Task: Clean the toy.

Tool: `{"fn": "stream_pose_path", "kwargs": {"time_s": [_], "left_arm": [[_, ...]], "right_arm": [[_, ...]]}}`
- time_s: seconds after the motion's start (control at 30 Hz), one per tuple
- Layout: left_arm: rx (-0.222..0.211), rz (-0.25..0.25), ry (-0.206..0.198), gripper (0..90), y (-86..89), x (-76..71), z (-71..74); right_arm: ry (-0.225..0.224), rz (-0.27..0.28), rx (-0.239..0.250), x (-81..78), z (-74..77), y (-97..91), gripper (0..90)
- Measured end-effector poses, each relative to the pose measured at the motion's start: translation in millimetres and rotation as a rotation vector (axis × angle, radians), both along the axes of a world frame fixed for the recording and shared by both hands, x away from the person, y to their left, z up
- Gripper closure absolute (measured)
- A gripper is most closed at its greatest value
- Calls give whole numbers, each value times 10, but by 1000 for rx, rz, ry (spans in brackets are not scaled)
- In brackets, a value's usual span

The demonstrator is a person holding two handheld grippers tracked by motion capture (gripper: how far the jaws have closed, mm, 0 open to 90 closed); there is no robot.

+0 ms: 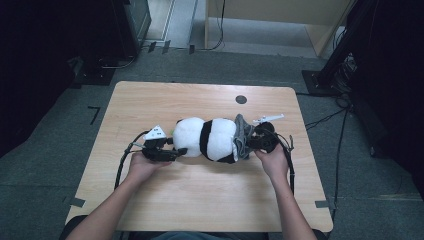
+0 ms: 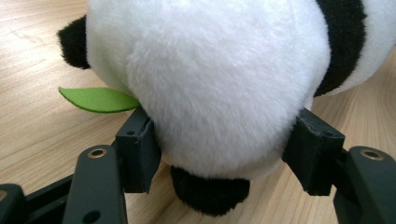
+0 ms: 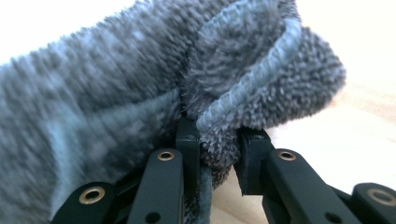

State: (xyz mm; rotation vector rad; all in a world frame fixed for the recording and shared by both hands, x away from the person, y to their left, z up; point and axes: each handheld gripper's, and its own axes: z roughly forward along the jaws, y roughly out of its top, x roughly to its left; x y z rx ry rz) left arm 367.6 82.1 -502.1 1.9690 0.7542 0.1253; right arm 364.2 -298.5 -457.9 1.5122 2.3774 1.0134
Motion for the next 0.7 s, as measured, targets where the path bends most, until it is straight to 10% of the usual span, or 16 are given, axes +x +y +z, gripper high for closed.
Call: {"fn": "stream_pose_path", "kwargs": {"time_s": [0.33, 0.7], "left_arm": [[10, -3, -1, 347, 7, 0, 3], [17, -5, -6, 346, 3, -1, 10]], "right_arm": [[44, -29, -31, 21, -132, -115, 754], [-123, -128, 94, -208, 409, -555, 754]]}}
